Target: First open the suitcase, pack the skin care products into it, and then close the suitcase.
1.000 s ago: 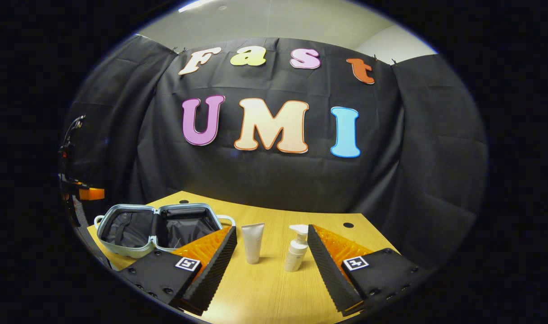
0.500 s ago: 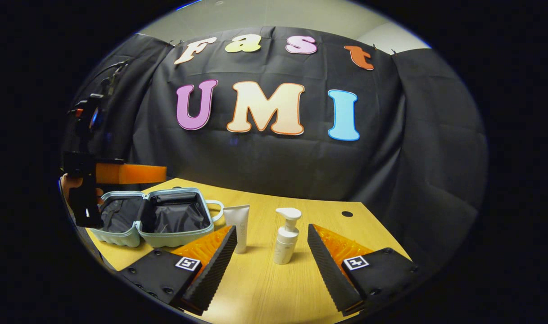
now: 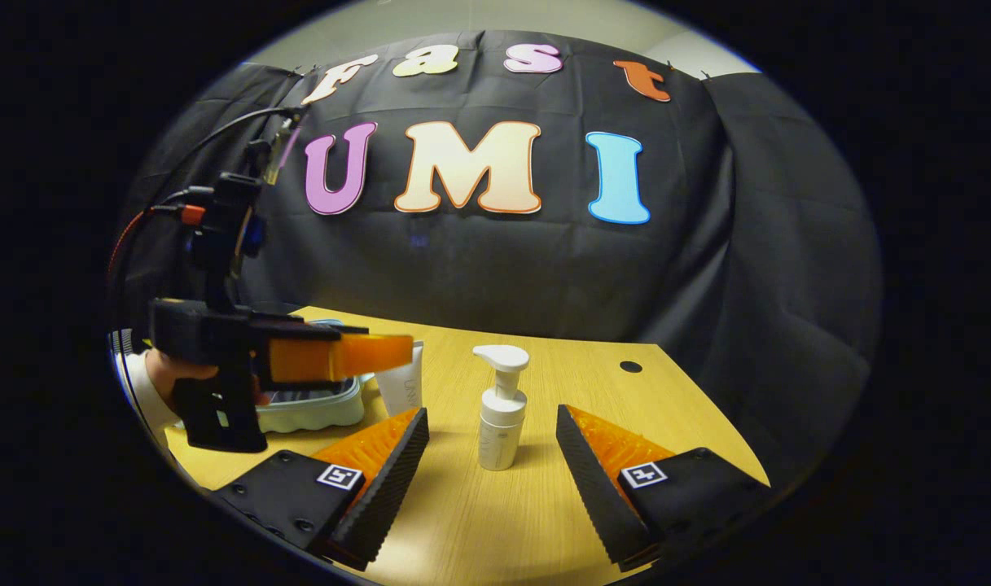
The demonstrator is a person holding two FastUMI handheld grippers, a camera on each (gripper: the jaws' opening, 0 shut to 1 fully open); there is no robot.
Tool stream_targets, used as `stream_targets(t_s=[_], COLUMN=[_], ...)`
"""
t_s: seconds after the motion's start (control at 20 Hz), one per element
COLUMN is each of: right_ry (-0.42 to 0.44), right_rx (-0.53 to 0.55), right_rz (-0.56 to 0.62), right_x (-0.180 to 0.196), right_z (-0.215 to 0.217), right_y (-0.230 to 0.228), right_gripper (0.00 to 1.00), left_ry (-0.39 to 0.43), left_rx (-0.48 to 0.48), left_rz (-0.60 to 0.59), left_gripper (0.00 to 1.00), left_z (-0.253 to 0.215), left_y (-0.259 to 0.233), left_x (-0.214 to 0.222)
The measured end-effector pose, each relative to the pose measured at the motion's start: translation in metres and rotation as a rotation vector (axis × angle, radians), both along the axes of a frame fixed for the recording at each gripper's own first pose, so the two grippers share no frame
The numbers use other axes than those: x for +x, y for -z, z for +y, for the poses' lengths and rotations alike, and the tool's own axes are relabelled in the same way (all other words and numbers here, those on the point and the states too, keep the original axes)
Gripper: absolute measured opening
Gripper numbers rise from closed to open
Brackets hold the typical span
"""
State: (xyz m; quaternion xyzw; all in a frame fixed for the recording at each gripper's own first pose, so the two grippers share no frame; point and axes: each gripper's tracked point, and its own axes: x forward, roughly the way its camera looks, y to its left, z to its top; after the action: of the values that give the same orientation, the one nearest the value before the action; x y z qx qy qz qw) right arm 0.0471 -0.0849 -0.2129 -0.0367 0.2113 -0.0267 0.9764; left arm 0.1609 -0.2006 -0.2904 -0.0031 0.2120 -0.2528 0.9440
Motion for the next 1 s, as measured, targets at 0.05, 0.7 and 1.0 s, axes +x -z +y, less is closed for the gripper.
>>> stream_targets(t_s=[0.05, 0.7, 1.0], right_ry=[-0.002, -0.025, 0.010], right_rx=[0.001, 0.046, 0.110], right_rz=[0.006, 0.088, 0.158], right_x=[0.002, 0.024, 0.050], right_z=[-0.001, -0.011, -0.020], right_y=[0.004, 0.042, 0.081], right_gripper=[0.99, 0.99, 1.00], left_ry=[-0.013, -0.116, -0.114], left_rx=[0.002, 0.006, -0.038], left_rz=[0.027, 0.201, 0.206], left_gripper=[0.96, 0.51, 0.39], left_z=[-0.001, 0.001, 0.003], left_y=[0.012, 0.092, 0.078], left_x=[0.003, 0.017, 0.008])
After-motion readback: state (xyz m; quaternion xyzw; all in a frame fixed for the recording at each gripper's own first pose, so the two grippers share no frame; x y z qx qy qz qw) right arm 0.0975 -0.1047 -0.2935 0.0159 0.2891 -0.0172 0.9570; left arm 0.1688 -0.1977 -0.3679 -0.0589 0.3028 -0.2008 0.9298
